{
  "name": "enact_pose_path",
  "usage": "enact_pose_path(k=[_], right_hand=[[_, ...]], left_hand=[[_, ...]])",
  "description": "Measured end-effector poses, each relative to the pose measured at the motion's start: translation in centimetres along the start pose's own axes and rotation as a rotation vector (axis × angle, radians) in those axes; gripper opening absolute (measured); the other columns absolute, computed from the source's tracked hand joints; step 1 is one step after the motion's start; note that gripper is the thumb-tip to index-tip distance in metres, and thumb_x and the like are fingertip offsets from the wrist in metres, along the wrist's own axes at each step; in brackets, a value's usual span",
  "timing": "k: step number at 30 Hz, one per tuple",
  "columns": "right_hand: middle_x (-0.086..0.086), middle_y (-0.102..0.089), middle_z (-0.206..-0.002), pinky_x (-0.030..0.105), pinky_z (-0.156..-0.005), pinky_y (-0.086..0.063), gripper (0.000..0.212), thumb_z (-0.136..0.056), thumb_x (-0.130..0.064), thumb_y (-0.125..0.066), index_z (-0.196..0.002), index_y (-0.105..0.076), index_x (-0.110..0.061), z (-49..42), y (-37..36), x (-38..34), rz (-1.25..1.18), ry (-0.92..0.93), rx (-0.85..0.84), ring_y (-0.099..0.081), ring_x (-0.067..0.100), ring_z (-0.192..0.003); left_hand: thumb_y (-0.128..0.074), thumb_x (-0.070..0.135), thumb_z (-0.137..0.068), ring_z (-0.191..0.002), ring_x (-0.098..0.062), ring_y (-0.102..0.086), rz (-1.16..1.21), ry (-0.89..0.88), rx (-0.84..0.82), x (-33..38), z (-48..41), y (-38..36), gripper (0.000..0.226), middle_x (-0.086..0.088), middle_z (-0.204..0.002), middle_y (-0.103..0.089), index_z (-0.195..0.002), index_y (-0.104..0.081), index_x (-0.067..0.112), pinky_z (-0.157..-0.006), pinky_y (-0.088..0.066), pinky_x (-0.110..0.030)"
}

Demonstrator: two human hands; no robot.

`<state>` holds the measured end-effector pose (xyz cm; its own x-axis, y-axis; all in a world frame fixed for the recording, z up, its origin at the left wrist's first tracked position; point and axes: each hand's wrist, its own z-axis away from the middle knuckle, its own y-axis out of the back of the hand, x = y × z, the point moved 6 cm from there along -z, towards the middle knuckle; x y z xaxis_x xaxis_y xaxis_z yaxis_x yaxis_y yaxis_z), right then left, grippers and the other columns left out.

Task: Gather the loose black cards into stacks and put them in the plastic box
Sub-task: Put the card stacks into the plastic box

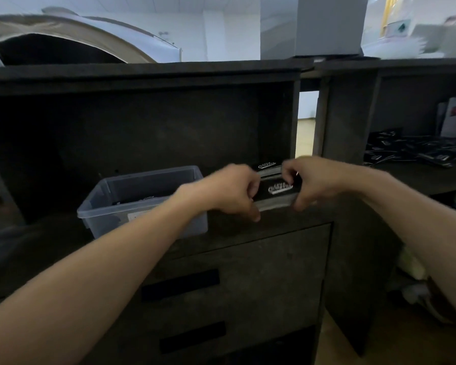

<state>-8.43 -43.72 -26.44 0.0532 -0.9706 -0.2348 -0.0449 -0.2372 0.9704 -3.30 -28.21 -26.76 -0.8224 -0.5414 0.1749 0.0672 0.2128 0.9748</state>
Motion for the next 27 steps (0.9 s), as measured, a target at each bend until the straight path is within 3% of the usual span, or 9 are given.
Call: enact_pose_path(k=[4, 9, 14, 18, 23, 27], right_hand=[[-0.006, -0.062, -0.087, 0.028, -0.056, -0.045, 0.055, -0.049, -0.037, -0.094, -0.084, -0.053, -0.026, -1.3, 5.6, -4.9, -0.021, 0.077, 0.133, -0.059, 0.013, -0.075], [-0.008, -0.061, -0.09, 0.022, -0.059, -0.044, 0.053, -0.051, -0.039, -0.094, -0.086, -0.055, -0.032, -7.1, 5.4, -12.4, -0.139, 0.177, 0.21, -0.059, 0.01, -0.081], [-0.006, -0.062, -0.094, 0.026, -0.058, -0.047, 0.055, -0.049, -0.038, -0.094, -0.088, -0.056, -0.029, -13.2, 0.3, -19.0, -0.152, 0.217, 0.082, -0.06, 0.014, -0.083], [-0.005, -0.062, -0.097, 0.031, -0.061, -0.051, 0.047, -0.06, -0.032, -0.091, -0.091, -0.055, -0.028, -15.5, -4.2, -21.4, -0.108, 0.235, -0.017, -0.061, 0.015, -0.084], [-0.004, -0.06, -0.103, 0.035, -0.077, -0.053, 0.027, -0.077, -0.02, -0.078, -0.088, -0.055, -0.028, -15.8, -6.6, -21.3, -0.03, 0.235, 0.041, -0.058, 0.017, -0.092], [-0.005, -0.058, -0.096, 0.032, -0.06, -0.047, 0.022, -0.076, -0.022, -0.076, -0.086, -0.057, -0.029, -15.4, -5.2, -20.9, 0.157, 0.197, 0.166, -0.056, 0.016, -0.082]], left_hand=[[-0.091, 0.039, -0.059, -0.076, -0.01, -0.061, 0.023, 0.06, 0.098, -2.4, 2.1, 7.2, 0.036, 0.006, -0.084, -0.065, -0.074, -0.059, 0.029, -0.058, -0.047, -0.026], [-0.092, 0.031, -0.057, -0.083, -0.015, -0.063, -0.013, 0.252, 0.158, -10.0, 6.1, 12.0, 0.037, 0.004, -0.089, -0.066, -0.076, -0.06, 0.028, -0.067, -0.053, -0.034], [-0.095, 0.033, -0.053, -0.075, -0.014, -0.061, -0.127, 0.431, 0.05, -17.4, 10.2, 11.4, 0.042, 0.005, -0.079, -0.066, -0.075, -0.06, 0.025, -0.058, -0.043, -0.026], [-0.091, 0.029, -0.063, -0.078, -0.014, -0.059, -0.198, 0.495, -0.052, -20.7, 11.5, 8.6, 0.037, 0.005, -0.086, -0.063, -0.081, -0.059, 0.028, -0.058, -0.042, -0.027], [-0.078, 0.022, -0.076, -0.085, -0.01, -0.055, -0.306, 0.431, 0.002, -21.4, 10.8, 6.2, 0.026, 0.01, -0.1, -0.055, -0.083, -0.056, 0.034, -0.064, -0.046, -0.026], [-0.083, 0.028, -0.068, -0.093, -0.013, -0.047, -0.383, 0.419, 0.057, -21.7, 10.5, 6.4, 0.034, 0.012, -0.102, -0.043, -0.082, -0.053, 0.037, -0.061, -0.042, -0.027]])
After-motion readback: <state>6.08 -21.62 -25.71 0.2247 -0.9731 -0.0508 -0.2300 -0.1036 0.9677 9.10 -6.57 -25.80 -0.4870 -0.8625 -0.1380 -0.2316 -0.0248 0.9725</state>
